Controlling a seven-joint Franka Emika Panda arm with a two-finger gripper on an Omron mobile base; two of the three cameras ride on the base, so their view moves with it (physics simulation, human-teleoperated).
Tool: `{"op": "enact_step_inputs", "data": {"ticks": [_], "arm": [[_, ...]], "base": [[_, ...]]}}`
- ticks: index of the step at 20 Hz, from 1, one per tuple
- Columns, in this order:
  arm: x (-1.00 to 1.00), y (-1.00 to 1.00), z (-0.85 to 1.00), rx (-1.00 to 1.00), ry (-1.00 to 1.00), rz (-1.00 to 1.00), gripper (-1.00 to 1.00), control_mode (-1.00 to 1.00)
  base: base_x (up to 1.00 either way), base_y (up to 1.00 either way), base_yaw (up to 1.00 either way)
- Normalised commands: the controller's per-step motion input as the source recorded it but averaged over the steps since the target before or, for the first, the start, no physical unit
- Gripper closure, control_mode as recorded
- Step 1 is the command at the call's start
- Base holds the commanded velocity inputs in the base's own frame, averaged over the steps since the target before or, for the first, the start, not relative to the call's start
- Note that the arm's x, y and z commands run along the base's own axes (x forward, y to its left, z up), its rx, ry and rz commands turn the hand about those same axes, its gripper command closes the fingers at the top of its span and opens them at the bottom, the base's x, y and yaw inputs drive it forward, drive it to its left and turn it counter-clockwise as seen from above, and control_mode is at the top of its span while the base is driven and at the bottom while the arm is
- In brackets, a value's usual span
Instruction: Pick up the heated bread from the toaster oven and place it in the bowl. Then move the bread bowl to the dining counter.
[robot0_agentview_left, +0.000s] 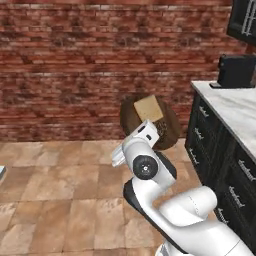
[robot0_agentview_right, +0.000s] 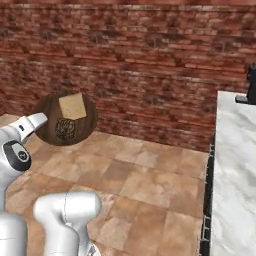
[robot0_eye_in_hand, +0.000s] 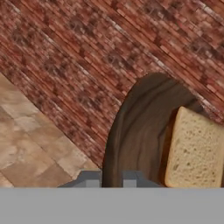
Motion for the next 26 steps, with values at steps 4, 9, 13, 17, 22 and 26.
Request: {"op": "enact_step_inputs", "data": {"ticks": [4, 9, 13, 17, 22, 26], "arm": [[0.00, 0.00, 0.00, 0.00, 0.00, 0.00, 1.00, 1.00], [0.00, 0.00, 0.00, 0.00, 0.00, 0.00, 1.00, 1.00], [0.00, 0.00, 0.00, 0.00, 0.00, 0.00, 1.00, 1.00], [0.00, 0.00, 0.00, 0.00, 0.00, 0.00, 1.00, 1.00], [0.00, 0.00, 0.00, 0.00, 0.00, 0.00, 1.00, 1.00], [0.00, 0.00, 0.00, 0.00, 0.00, 0.00, 1.00, 1.00]], "base": [[0.00, 0.09, 1.00], [0.00, 0.04, 1.00], [0.22, 0.00, 0.94], [0.53, 0.00, 0.84], [0.99, 0.00, 0.58], [1.00, 0.00, 0.24]]}}
